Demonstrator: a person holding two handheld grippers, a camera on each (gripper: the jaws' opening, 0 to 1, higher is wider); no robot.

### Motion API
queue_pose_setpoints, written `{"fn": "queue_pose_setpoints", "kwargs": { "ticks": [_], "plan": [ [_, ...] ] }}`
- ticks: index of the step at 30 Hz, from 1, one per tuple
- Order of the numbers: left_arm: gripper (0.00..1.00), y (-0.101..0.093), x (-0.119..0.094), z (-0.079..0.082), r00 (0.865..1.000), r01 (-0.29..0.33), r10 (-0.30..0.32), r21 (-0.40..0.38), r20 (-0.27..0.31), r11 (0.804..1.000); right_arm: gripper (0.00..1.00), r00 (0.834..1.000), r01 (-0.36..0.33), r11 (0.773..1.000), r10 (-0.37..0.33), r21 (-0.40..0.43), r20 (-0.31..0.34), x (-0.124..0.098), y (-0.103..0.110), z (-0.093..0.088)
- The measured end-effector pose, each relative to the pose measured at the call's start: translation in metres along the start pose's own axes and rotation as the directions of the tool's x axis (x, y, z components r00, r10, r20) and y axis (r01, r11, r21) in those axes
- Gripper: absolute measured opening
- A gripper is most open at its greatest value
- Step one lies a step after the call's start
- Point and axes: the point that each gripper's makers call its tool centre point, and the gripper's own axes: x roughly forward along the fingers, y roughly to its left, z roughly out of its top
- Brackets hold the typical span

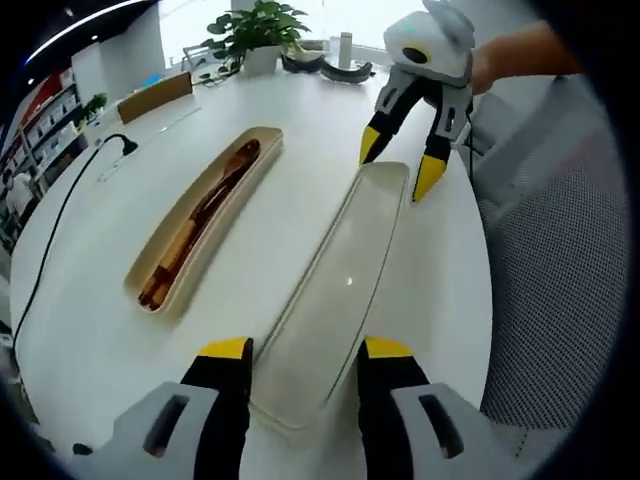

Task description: Arrange the utensils inside the cutlery case until each visible utensil rests in its matching compartment.

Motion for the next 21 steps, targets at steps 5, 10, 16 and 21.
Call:
{"fn": "queue_pose_setpoints", "kwargs": {
  "ticks": [5,10,16,21],
  "plan": [
    [0.4,-0.001,-0.001,0.0,1.0,0.01,-0.009,0.025,-0.006,1.0,0.33,0.988,-0.146,0.964,0.13,0.224,0.083,-0.003,0.01,0.009],
    [0.29,-0.003,-0.002,0.0,1.0,0.021,-0.021,0.047,-0.009,0.999,0.32,0.952,-0.301,0.854,0.243,0.424,0.186,-0.009,0.02,0.018],
    [0.14,0.0,-0.004,-0.001,0.999,0.027,-0.026,0.054,-0.025,0.998,0.34,0.985,-0.114,0.987,0.098,0.116,0.14,-0.005,0.004,0.028],
    [0.14,-0.001,-0.005,-0.001,0.999,0.035,-0.034,0.093,-0.018,0.995,0.25,0.986,-0.105,0.994,0.11,-0.042,0.127,0.002,0.002,0.035]
  ]
}}
